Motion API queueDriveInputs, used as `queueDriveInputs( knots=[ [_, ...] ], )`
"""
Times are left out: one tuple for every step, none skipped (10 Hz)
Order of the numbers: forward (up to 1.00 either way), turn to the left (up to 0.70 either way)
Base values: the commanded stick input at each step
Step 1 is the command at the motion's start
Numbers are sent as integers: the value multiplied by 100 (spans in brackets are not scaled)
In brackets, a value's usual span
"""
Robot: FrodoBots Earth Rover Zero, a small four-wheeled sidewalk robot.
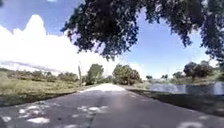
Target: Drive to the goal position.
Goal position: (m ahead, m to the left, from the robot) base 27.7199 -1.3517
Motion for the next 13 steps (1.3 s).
queueDriveInputs(
  knots=[
    [85, 17],
    [85, 0],
    [85, 0],
    [85, 0],
    [85, 0],
    [85, 0],
    [85, 0],
    [85, 0],
    [85, 24],
    [85, 32],
    [85, 15],
    [85, 0],
    [85, 2]
  ],
)
